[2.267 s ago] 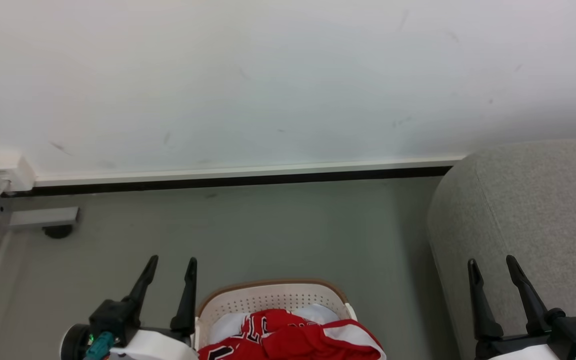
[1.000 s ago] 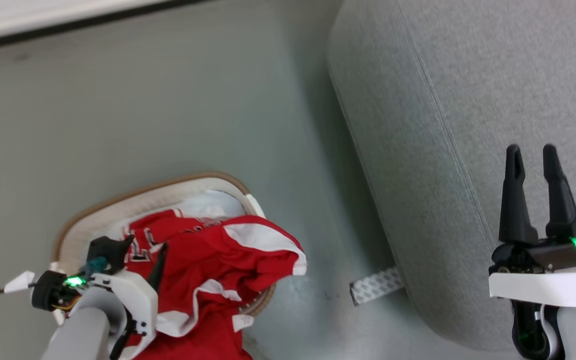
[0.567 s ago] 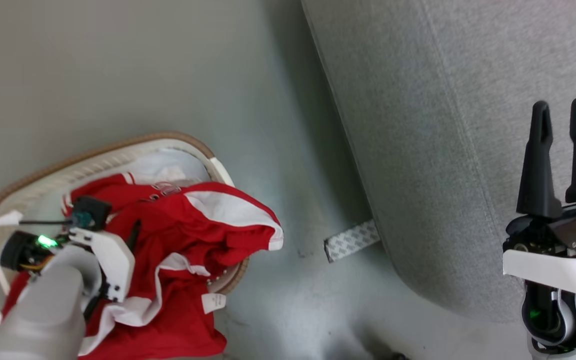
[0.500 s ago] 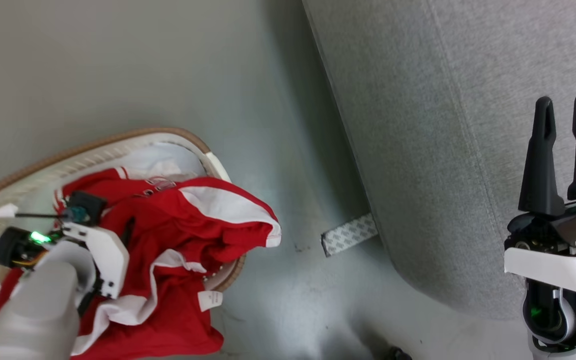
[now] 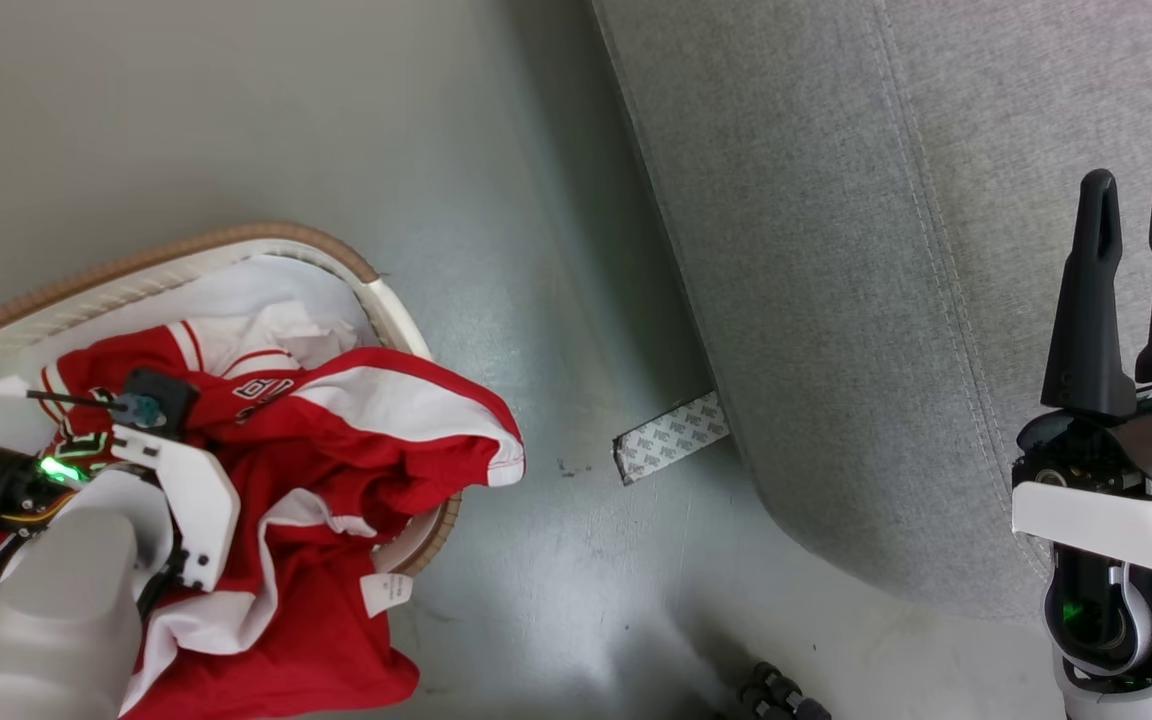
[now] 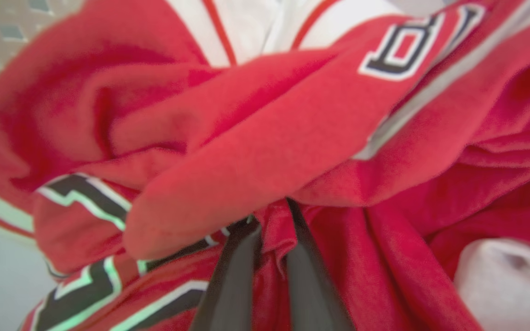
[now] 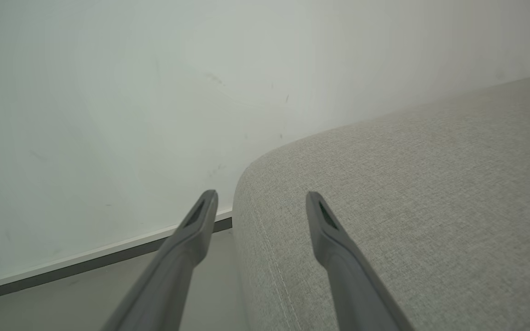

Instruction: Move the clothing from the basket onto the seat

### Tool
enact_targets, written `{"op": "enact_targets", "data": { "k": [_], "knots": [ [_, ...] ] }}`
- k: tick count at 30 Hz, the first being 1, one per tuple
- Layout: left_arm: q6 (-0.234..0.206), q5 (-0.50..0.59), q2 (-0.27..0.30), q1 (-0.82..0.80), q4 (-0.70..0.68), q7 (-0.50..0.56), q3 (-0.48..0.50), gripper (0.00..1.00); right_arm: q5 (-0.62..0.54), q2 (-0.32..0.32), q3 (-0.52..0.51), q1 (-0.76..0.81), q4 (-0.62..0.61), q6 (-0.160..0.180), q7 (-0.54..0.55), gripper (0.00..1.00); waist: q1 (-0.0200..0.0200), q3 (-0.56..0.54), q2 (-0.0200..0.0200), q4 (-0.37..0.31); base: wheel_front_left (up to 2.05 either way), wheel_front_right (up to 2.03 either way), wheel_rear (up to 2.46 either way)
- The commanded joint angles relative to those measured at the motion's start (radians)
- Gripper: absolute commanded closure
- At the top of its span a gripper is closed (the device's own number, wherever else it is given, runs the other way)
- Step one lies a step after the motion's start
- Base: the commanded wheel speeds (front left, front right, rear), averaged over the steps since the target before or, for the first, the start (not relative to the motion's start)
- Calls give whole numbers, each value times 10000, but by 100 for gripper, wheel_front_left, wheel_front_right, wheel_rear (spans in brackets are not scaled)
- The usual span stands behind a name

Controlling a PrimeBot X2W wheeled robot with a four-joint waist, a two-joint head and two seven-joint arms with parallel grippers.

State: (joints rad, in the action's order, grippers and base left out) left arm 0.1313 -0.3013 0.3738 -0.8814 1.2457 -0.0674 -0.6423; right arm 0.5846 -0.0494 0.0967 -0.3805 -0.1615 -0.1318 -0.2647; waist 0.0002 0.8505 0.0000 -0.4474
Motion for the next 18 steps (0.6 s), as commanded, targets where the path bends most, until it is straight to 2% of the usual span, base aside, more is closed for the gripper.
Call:
{"op": "enact_targets", "data": {
  "k": [1, 9, 18],
  "knots": [
    [-17, -104, 66, 30, 46, -33, -52, 100, 37, -20, 7, -48, 50, 21, 4, 0, -2, -54, 0, 5, 0, 0, 0],
    [-16, -695, -351, 235, 59, -457, -363, 100, -245, -21, -83, 74, 269, 21, 4, 0, -2, -789, 0, 319, 0, 0, 0],
    [-16, -1786, -1326, 972, -410, -1597, -603, 100, -1300, -27, -274, 528, 768, 21, 4, 0, -2, -3033, 0, 1470, 0, 0, 0]
  ]
}}
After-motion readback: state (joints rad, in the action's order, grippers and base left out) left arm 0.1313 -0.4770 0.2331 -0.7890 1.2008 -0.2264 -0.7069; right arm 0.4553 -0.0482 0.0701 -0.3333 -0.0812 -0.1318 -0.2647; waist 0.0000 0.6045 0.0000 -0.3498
